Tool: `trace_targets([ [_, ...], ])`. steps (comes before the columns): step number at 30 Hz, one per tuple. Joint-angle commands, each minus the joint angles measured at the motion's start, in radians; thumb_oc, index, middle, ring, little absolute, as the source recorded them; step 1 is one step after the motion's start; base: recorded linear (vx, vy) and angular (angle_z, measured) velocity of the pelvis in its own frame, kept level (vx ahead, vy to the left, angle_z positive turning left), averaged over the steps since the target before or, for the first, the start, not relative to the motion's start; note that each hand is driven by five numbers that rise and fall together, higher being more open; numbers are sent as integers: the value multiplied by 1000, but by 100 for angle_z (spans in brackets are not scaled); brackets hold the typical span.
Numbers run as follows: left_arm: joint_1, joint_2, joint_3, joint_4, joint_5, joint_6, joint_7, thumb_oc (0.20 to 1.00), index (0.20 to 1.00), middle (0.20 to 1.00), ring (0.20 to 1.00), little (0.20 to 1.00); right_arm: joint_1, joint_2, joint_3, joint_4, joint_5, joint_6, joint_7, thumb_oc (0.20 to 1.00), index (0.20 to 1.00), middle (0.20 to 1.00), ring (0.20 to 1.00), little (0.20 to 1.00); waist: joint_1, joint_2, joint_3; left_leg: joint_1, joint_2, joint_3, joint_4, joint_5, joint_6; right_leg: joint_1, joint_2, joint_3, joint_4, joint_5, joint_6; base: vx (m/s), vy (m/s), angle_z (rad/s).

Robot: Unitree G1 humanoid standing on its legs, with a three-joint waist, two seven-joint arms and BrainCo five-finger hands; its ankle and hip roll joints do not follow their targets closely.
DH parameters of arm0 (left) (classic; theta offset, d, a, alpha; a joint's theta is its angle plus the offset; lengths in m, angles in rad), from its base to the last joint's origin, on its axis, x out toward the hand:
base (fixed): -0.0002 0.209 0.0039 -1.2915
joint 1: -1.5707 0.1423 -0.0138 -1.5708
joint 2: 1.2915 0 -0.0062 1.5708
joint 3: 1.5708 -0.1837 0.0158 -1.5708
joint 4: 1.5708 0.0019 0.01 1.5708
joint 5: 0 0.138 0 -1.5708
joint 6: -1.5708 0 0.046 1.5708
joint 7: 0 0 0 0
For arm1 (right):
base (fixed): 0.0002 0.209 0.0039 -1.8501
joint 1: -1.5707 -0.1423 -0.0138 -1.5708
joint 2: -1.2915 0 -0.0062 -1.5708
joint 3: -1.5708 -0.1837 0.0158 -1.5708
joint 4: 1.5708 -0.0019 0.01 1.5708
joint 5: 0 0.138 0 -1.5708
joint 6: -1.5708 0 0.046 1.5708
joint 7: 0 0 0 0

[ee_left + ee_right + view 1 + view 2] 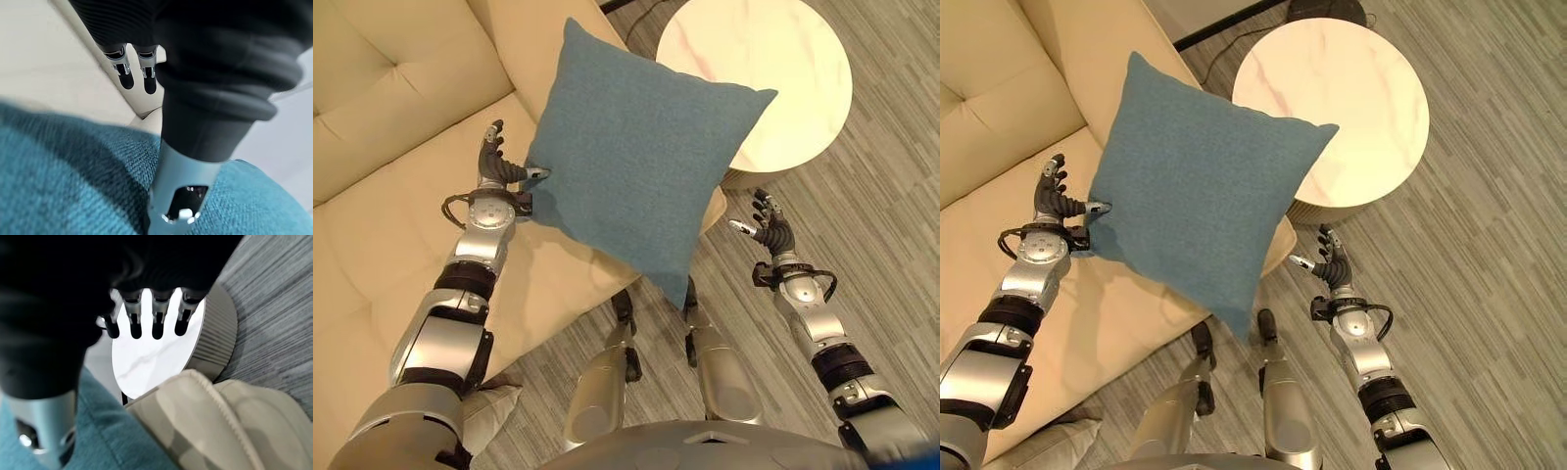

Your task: Pick up all the scattered cushions and arrange them neatly on the sofa.

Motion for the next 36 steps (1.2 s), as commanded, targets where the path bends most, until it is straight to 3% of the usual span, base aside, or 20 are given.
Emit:
trace_targets([
  [1, -34, 10, 13, -7, -92, -69, -20, 1000, 1000, 1000, 1000, 1000, -21, -28, -1, -24, 23, -32, -2, 1000, 1000, 1000, 1000, 1000, 5, -26, -8, -74, -3, -98, 171, -120, -42, 23, -54, -85, -58, 75, 50, 2, 41, -8],
  [3, -37, 3, 11, -4, -113, -71, -29, 1000, 1000, 1000, 1000, 1000, -27, -26, 1, -22, 26, -32, -3, 1000, 1000, 1000, 1000, 1000, 2, -29, -6, -77, -2, -98, 172, -120, -42, 21, -55, -84, -59, 77, 51, 3, 38, -4],
  [6, -8, -71, 12, -27, -187, -81, -64, 1000, 1000, 1000, 1000, 1000, -37, -6, 8, -20, 27, -33, -4, 1000, 1000, 1000, 1000, 1000, 1, -38, 0, -83, -4, -92, 184, -127, -41, 17, -55, -81, -58, 78, 50, 9, 59, -3],
  [11, 76, -209, -29, -48, -175, -75, -81, 1000, 1000, 1000, 1000, 1000, -20, 63, 15, -74, 82, -66, 6, 1000, 1000, 1000, 1000, 1000, 3, -32, 2, -81, -17, -87, 189, -136, -36, 20, -62, -78, -56, 77, 47, 3, 37, -4],
  [23, 117, -274, -90, -145, -155, -98, -57, 1000, 1000, 1000, 1000, 1000, -50, 108, 136, -8, 14, -46, -4, 1000, 1000, 1000, 1000, 1000, 28, -7, 45, -102, -25, -87, 195, -124, -39, -2, -69, -83, -46, 75, 39, -22, -15, 3],
  [31, 225, -370, -129, -380, -235, -163, -47, 1000, 1000, 1000, 1000, 1000, -117, 137, 229, 19, -142, -26, -71, 1000, 1000, 1000, 1000, 1000, 65, 35, 73, -101, -27, -98, 188, -107, -43, -2, -68, -93, -42, 63, 35, -24, -56, 2],
  [32, 237, -377, -133, -390, -247, -161, -54, 896, 896, 896, 896, 896, -119, 135, 230, 13, -144, -26, -71, 592, 592, 592, 592, 592, 68, 36, 73, -98, -27, -99, 186, -107, -43, 2, -67, -93, -42, 62, 34, 2, -54, 10],
  [33, 257, -384, -138, -405, -262, -160, -62, 460, 460, 460, 460, 460, -119, 133, 230, 0, -146, -28, -72, 200, 200, 200, 200, 200, 70, 38, 71, -92, -27, -101, 184, -107, -43, 6, -67, -93, -42, 60, 34, 11, -86, 13],
  [34, 297, -389, -143, -428, -266, -152, -81, 200, 200, 200, 200, 200, -113, 123, 227, -37, -162, -29, -71, 200, 200, 200, 200, 200, 76, 41, 67, -79, -26, -104, 178, -107, -43, 18, -66, -97, -43, 54, 33, 15, -67, 9],
  [36, 342, -389, -144, -447, -269, -141, -106, 200, 200, 200, 200, 200, -102, 109, 213, -83, -168, -34, -69, 200, 200, 200, 200, 200, 79, 45, 58, -65, -25, -104, 174, -108, -43, 32, -64, -97, -45, 49, 33, 22, -74, 2],
])
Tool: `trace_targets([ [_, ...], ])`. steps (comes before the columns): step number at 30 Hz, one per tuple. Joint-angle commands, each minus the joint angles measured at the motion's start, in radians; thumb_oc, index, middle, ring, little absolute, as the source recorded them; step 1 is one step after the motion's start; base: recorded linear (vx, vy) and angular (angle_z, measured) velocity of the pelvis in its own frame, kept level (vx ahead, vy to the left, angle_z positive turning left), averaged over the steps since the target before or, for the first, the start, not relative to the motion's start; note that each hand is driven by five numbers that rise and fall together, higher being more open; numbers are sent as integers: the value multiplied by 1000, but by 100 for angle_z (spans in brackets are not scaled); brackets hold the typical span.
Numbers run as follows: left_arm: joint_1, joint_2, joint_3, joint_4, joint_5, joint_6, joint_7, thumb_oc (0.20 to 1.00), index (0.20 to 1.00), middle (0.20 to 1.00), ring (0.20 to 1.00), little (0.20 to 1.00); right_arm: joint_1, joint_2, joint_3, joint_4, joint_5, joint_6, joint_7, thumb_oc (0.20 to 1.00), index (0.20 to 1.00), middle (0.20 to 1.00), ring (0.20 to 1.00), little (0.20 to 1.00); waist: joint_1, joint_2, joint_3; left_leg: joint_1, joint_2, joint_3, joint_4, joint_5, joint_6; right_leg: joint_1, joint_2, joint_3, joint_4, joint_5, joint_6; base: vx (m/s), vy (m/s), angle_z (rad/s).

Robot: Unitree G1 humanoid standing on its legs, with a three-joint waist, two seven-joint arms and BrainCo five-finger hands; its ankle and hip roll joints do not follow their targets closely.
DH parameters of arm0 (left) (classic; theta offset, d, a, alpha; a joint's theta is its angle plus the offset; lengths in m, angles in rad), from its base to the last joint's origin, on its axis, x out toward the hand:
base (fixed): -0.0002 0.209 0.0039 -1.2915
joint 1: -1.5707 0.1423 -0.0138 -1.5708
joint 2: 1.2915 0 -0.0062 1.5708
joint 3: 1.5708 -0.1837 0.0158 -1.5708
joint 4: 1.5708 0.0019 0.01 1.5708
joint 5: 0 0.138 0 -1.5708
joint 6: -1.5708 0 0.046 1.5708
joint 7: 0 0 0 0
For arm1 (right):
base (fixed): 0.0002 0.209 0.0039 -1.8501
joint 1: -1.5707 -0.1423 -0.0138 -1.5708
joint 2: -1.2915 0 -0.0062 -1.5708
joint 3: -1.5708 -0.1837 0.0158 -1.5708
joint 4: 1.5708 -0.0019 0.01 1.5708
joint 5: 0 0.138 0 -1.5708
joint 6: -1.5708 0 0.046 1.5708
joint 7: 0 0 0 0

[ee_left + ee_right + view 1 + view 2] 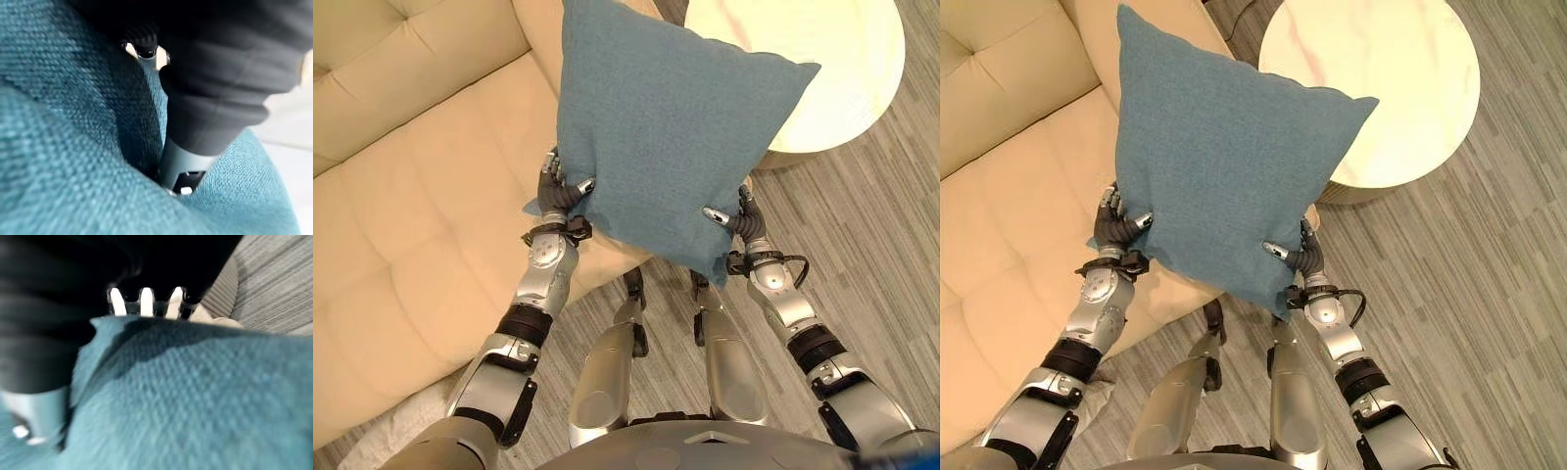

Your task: Pick up all the scattered cushions and arrange them neatly on the sofa.

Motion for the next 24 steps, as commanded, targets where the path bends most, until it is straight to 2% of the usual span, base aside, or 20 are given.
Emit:
trace_targets([
  [1, 19, -98, -118, -64, 2, 17, -125, 200, 200, 200, 200, 200, -6, 42, 81, -103, -78, -26, 28, 200, 200, 200, 200, 200, 1, -10, -35, -60, -18, -97, 143, -108, -42, 40, -44, -71, -92, 67, 34, 39, -79, 2],
  [9, 205, -57, -57, -162, 25, 47, -185, 200, 200, 200, 200, 200, 140, -55, -41, -267, -98, -36, 62, 200, 200, 200, 200, 200, 8, 13, -88, 62, -4, -120, 98, -109, -41, 161, -33, -87, -104, 20, 27, 60, -83, 7],
  [10, 241, -44, -34, -205, 33, 45, -191, 200, 200, 200, 200, 200, 178, -71, -71, -299, -85, -43, 80, 200, 200, 200, 200, 200, 9, 21, -96, 99, 2, -130, 90, -111, -44, 195, -26, -96, -96, -1, 23, 64, -109, 17],
  [16, 330, -42, 14, -303, 11, 46, -199, 200, 200, 200, 200, 200, 273, -86, -138, -353, -51, -56, 122, 200, 200, 200, 200, 200, 15, 37, -125, 189, 26, -168, 65, -98, -63, 284, 1, -135, -69, -65, 2, 35, -146, 22],
  [20, 372, -51, 27, -372, -18, 33, -200, 200, 200, 200, 200, 200, 314, -77, -171, -394, -8, -86, 124, 200, 200, 200, 200, 200, 34, 38, -138, 175, 55, -217, 75, -42, -123, 354, 32, -210, -107, -109, -23, -77, -224, 57],
  [22, 383, -56, 23, -387, -34, 33, -205, 200, 200, 200, 200, 200, 320, -75, -175, -412, -6, -96, 120, 200, 200, 200, 200, 200, 35, 39, -147, 158, 59, -235, 84, -29, -138, 371, 36, -247, -125, -116, -32, -79, -174, 120],
  [23, 383, -60, 23, -406, -51, 27, -208, 200, 200, 200, 200, 200, 317, -70, -180, -427, -1, -102, 111, 200, 200, 200, 200, 200, 35, 31, -143, 144, 66, -213, 121, -41, -137, 379, 25, -276, -127, -118, -39, -160, -132, 86],
  [24, 385, -59, 19, -426, -49, 23, -217, 200, 200, 200, 200, 200, 309, -62, -176, -446, 5, -106, 111, 200, 200, 200, 200, 200, 27, 21, -151, 155, 79, -156, 151, -75, -112, 384, 8, -306, -128, -110, -38, -151, -75, 173],
])
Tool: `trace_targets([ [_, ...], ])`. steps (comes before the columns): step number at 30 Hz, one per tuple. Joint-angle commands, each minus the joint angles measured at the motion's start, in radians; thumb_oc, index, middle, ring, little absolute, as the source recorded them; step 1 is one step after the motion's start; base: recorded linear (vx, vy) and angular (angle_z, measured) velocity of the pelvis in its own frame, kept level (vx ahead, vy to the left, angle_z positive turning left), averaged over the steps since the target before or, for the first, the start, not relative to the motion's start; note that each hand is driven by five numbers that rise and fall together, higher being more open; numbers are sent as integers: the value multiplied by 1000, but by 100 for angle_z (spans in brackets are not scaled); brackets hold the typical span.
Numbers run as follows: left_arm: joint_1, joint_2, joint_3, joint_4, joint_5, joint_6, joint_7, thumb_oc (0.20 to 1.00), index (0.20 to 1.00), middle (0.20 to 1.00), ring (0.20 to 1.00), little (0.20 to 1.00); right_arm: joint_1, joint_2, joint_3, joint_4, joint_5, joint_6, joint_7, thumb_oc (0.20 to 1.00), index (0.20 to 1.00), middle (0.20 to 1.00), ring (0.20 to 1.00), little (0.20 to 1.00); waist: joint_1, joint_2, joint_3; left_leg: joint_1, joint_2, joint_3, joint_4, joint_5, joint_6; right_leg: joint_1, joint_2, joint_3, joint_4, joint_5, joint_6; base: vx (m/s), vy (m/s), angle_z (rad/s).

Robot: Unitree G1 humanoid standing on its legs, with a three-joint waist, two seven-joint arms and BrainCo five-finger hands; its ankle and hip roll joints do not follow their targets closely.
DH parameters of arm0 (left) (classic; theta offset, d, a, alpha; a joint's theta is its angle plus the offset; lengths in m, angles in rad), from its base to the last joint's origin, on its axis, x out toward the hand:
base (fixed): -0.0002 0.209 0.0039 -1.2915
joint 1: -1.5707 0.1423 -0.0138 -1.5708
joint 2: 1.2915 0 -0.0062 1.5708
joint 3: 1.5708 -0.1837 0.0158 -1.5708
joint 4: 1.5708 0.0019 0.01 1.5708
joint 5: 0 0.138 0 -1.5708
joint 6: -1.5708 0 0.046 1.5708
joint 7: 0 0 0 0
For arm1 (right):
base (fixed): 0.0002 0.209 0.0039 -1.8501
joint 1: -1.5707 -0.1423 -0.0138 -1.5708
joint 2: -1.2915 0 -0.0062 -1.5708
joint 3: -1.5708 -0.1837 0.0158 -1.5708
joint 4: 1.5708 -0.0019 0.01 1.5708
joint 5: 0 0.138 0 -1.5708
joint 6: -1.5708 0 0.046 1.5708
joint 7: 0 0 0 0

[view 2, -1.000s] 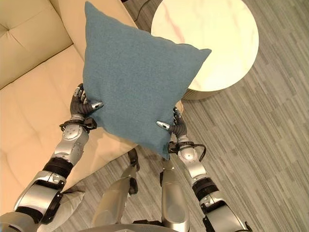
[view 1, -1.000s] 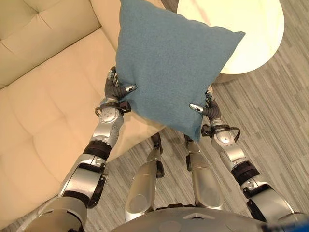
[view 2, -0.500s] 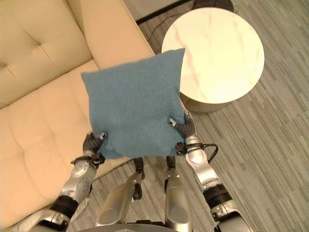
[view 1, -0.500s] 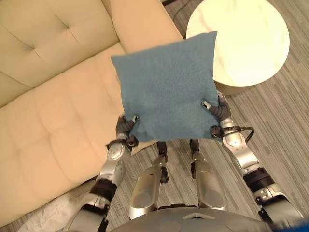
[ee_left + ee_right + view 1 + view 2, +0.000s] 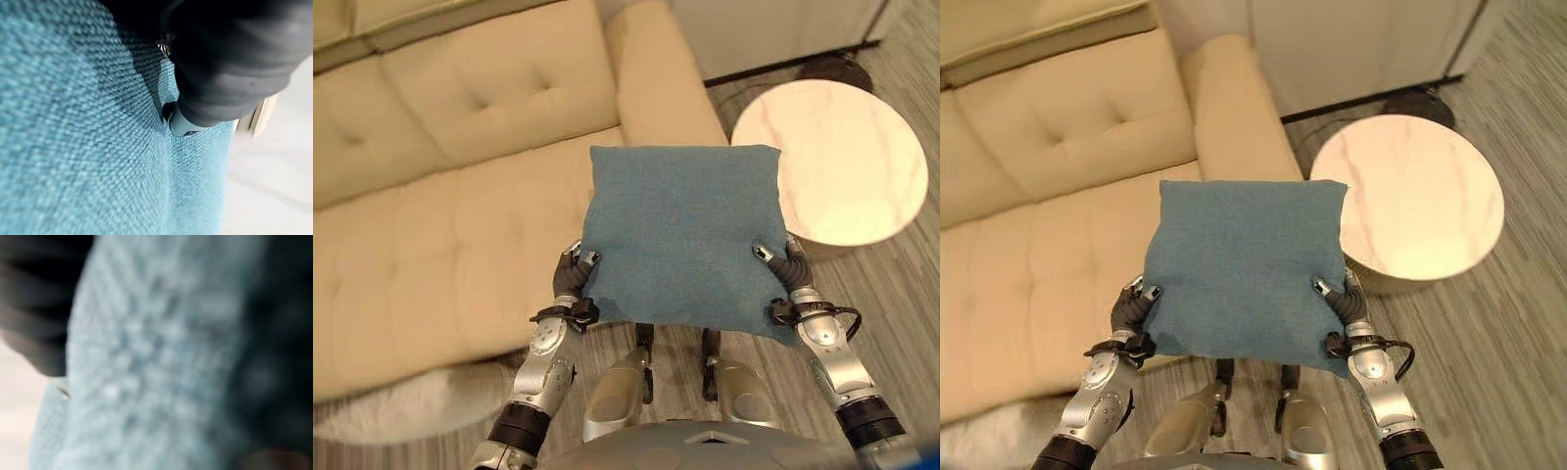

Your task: Pick up all the scattered cushions and arrange them neatly on the sofa.

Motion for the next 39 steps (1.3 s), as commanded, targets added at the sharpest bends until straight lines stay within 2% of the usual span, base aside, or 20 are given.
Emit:
trace_targets([
  [1, -84, 13, -2, -134, -23, -96, -77, 200, 200, 200, 200, 200, -67, 38, -1, -156, 38, -143, -3, 200, 200, 200, 200, 200, -58, -80, -61, -11, -6, 88, 156, -30, 9, 66, -72, -17, -133, -26, 71, -96, 11, 177],
  [2, -88, 20, -2, -155, -12, -101, -96, 200, 200, 200, 200, 200, -76, 44, -1, -180, 49, -146, 16, 200, 200, 200, 200, 200, -79, -99, -77, 44, 23, 217, 206, -104, 26, 88, -104, -68, -138, -13, 78, 14, 74, 156],
  [3, -83, 28, 5, -168, -4, -101, -114, 200, 200, 200, 200, 200, -81, 46, 1, -195, 56, -144, 39, 200, 200, 200, 200, 200, -87, -100, -95, 82, 32, 268, 195, -117, 25, 104, -114, -100, -148, -6, 84, 47, 146, 69],
  [4, -72, 34, 14, -181, 8, -99, -115, 200, 200, 200, 200, 200, -86, 45, 5, -204, 63, -140, 50, 200, 200, 200, 200, 200, -82, -98, -101, 93, 24, 273, 179, -120, 24, 110, -120, -108, -149, 3, 91, 90, 160, 91],
  [9, -32, 51, 42, -228, 52, -94, -133, 200, 200, 200, 200, 200, -102, 57, 16, -220, 54, -131, 86, 200, 200, 200, 200, 200, -54, -114, -112, 140, -34, 210, 79, -121, 56, 117, -139, -93, -125, 18, 118, 53, 246, 37],
  [10, -30, 68, 45, -234, 70, -91, -139, 200, 200, 200, 200, 200, -106, 71, 22, -221, 51, -130, 94, 200, 200, 200, 200, 200, -41, -123, -108, 153, -57, 190, 55, -119, 81, 103, -151, -67, -61, 1, 127, 47, 345, 2],
  [11, -35, 82, 40, -237, 79, -87, -139, 200, 200, 200, 200, 200, -99, 80, 20, -226, 44, -131, 97, 200, 200, 200, 200, 200, -48, -129, -95, 158, -68, 163, 52, -117, 96, 74, -138, 2, 8, -14, 131, 28, 255, 13],
  [12, -36, 82, 40, -237, 79, -87, -139, 200, 200, 200, 200, 200, -100, 81, 20, -226, 44, -131, 97, 200, 200, 200, 200, 200, -48, -129, -97, 154, -69, 164, 51, -114, 96, 69, -139, 3, 7, -11, 130, 31, 200, 27],
  [13, -35, 87, 36, -238, 84, -89, -146, 200, 200, 200, 200, 200, -81, 82, 10, -225, 38, -130, 100, 200, 200, 200, 200, 200, -69, -133, -98, 167, -89, 132, 39, -116, 110, 44, -65, 157, 37, -37, 139, 62, 154, 55],
  [14, -32, 87, 38, -238, 84, -88, -150, 200, 200, 200, 200, 200, -76, 80, 8, -223, 35, -132, 103, 200, 200, 200, 200, 200, -74, -132, -101, 173, -99, 118, 34, -117, 116, 35, -33, 215, 44, -42, 139, 97, 183, 86],
  [18, -22, 97, 32, -235, 99, -73, -156, 200, 200, 200, 200, 200, -51, 76, 13, -219, 47, -130, 123, 200, 200, 200, 200, 200, -73, -139, -104, 179, -124, 81, 30, -113, 128, 9, 18, 255, 34, -24, 116, 101, 32, 54],
  [20, -26, 92, 23, -230, 101, -75, -168, 200, 200, 200, 200, 200, -25, 72, 4, -220, 48, -130, 127, 200, 200, 200, 200, 200, -91, -142, -103, 181, -141, 41, 28, -111, 127, -6, 52, 310, 34, -17, 118, 109, -23, 27],
  [26, -44, 81, 2, -218, 99, -81, -183, 200, 200, 200, 200, 200, 9, 54, -42, -227, 55, -136, 118, 200, 200, 200, 200, 200, -120, -154, -123, 183, -154, 3, 104, -153, 90, 65, 44, 300, -23, -12, 87, 135, -86, 78],
  [28, -44, 74, 4, -212, 97, -76, -176, 200, 200, 200, 200, 200, 18, 41, -63, -237, 77, -133, 120, 200, 200, 200, 200, 200, -126, -174, -119, 133, -159, 15, 253, -174, 60, 120, 19, 281, -48, -14, 79, 188, -89, 70],
  [29, -45, 74, 4, -212, 97, -76, -176, 200, 200, 200, 200, 200, 18, 41, -63, -237, 77, -133, 120, 200, 200, 200, 200, 200, -127, -174, -119, 131, -158, 15, 257, -176, 60, 120, 20, 281, -48, -14, 78, 158, -36, 35],
  [30, -42, 74, 10, -213, 94, -71, -172, 200, 200, 200, 200, 200, 19, 40, -70, -238, 81, -131, 119, 200, 200, 200, 200, 200, -121, -174, -120, 107, -127, 34, 223, -161, 56, 134, 15, 275, -52, -25, 79, 53, 6, 29],
  [32, -41, 78, 13, -216, 98, -68, -168, 200, 200, 200, 200, 200, 20, 42, -72, -239, 83, -132, 118, 200, 200, 200, 200, 200, -118, -176, -125, 104, -115, 42, 196, -146, 58, 134, 16, 273, -51, -28, 81, 101, 14, 12],
  [33, -44, 83, 14, -219, 104, -64, -155, 200, 200, 200, 200, 200, 16, 46, -69, -232, 88, -128, 105, 200, 200, 200, 200, 200, -110, -179, -126, 59, -96, 51, 172, -108, 59, 139, 17, 272, -47, -40, 80, 136, 28, 5],
  [36, -40, 83, 11, -232, 103, -66, -150, 200, 200, 200, 200, 200, 6, 50, -67, -223, 68, -120, 95, 200, 200, 200, 200, 200, -102, -170, -147, 78, -87, 69, 115, -89, 68, 153, 19, 271, -39, -59, 81, 242, 155, -10],
  [39, -27, 99, 10, -257, 119, -67, -152, 200, 200, 200, 200, 200, -14, 74, -49, -216, 61, -120, 98, 200, 200, 200, 200, 200, -94, -158, -158, 157, -104, 80, 59, -96, 96, 150, 0, 287, 40, -75, 112, 216, 239, -34],
])
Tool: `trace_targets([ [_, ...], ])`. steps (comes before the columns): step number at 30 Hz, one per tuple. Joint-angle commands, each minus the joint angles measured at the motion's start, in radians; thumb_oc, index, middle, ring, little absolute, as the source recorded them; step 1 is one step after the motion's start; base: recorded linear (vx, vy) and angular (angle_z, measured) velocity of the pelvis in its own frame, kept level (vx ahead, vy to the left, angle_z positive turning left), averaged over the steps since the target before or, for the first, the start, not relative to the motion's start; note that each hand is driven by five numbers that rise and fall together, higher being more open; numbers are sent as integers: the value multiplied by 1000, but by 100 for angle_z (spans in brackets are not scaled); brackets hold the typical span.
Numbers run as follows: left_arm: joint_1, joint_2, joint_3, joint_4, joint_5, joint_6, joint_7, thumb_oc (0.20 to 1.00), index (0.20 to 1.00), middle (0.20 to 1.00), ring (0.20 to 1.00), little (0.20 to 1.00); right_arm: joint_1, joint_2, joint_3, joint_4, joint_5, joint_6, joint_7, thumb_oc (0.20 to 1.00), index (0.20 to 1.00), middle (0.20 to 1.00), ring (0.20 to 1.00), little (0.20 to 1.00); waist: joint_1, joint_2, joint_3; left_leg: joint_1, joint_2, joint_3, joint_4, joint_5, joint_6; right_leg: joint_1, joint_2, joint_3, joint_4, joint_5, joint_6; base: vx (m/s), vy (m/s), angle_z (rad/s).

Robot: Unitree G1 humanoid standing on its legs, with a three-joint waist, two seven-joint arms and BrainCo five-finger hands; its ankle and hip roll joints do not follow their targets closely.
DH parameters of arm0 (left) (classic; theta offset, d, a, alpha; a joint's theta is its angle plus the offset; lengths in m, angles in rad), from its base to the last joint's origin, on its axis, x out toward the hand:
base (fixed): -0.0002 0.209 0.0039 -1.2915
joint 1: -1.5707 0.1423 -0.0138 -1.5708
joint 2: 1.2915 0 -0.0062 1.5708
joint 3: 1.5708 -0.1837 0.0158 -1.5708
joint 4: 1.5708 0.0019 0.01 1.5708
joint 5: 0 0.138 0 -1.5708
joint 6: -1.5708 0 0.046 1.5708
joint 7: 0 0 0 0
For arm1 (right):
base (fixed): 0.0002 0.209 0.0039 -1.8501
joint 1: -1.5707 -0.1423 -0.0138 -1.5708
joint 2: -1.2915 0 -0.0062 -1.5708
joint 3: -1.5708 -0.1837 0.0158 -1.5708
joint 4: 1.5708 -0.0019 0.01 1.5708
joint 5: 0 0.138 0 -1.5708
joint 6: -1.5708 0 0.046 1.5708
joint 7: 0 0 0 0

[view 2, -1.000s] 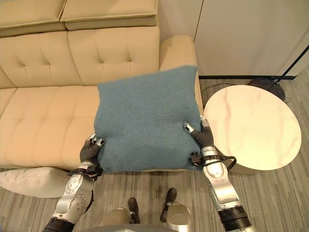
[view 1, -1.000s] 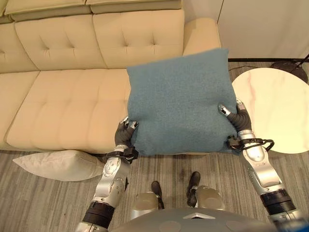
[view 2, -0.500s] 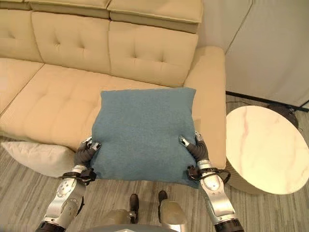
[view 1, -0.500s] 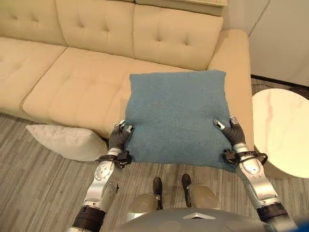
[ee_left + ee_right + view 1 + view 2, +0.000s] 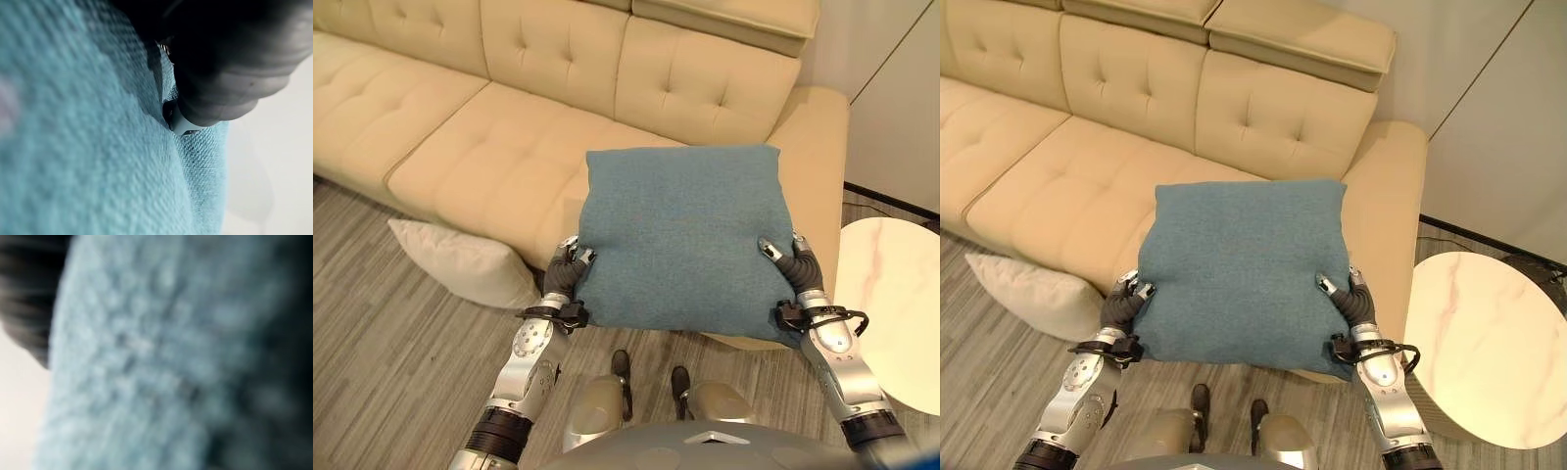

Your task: Pick up all the scattered cushions and arrange them neatly on the sofa.

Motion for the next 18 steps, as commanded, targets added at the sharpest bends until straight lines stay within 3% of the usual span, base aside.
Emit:
trace_targets([
  [1, -41, 14, -8, -161, 38, -89, -52, 200, 200, 200, 200, 200, -104, 36, 39, -114, 3, -117, 13, 200, 200, 200, 200, 200, 11, -7, -65, 38, -12, 2, -8, -76, -29, 8, 10, 20, -15, 98, 78, 138, 229, -46],
  [5, -45, 31, -4, -157, 50, -93, -40, 200, 200, 200, 200, 200, -118, 56, 52, -113, -2, -121, 13, 200, 200, 200, 200, 200, 0, 13, -36, 87, -14, 5, -29, -92, -1, -98, 21, 28, 207, 136, 104, 94, 146, -23],
  [9, -26, 25, 1, -158, 43, -95, -50, 200, 200, 200, 200, 200, -117, 48, 62, -114, 0, -122, 26, 200, 200, 200, 200, 200, -9, 17, -39, 144, -35, 4, -58, -116, 5, -145, 44, -20, 77, 135, 87, 195, 65, -24],
  [11, -25, 24, 4, -156, 44, -98, -50, 200, 200, 200, 200, 200, -121, 42, 66, -108, 5, -122, 30, 200, 200, 200, 200, 200, -12, 8, -31, 174, -52, 15, -56, -143, 4, -192, 37, -111, -39, 187, 99, 214, 10, -18],
  [13, -27, 18, 2, -160, 41, -100, -64, 200, 200, 200, 200, 200, -114, 41, 66, -114, 6, -122, 33, 200, 200, 200, 200, 200, -16, 4, -36, 182, -60, 19, -50, -156, 3, -161, 29, -133, -88, 188, 98, 188, -28, -9],
  [14, -28, 0, -9, -159, 37, -101, -76, 200, 200, 200, 200, 200, -95, 37, 46, -113, -3, -128, 29, 200, 200, 200, 200, 200, -25, 2, -51, 187, -63, 5, -44, -171, -4, -142, 43, -93, -102, 191, 84, 221, -57, 2],
  [16, -31, -3, -19, -162, 34, -105, -88, 200, 200, 200, 200, 200, -85, 27, 32, -117, -5, -132, 24, 200, 200, 200, 200, 200, -30, 4, -65, 183, -57, 17, -6, -194, -22, -109, 28, -121, -133, 192, 74, 231, -81, 25],
  [18, -40, -11, -25, -165, 26, -102, -94, 200, 200, 200, 200, 200, -68, 2, 3, -116, 2, -127, 19, 200, 200, 200, 200, 200, -36, -10, -58, 88, -36, 45, 238, -160, -86, -29, 13, -110, -187, 186, 51, 203, -78, 53],
])
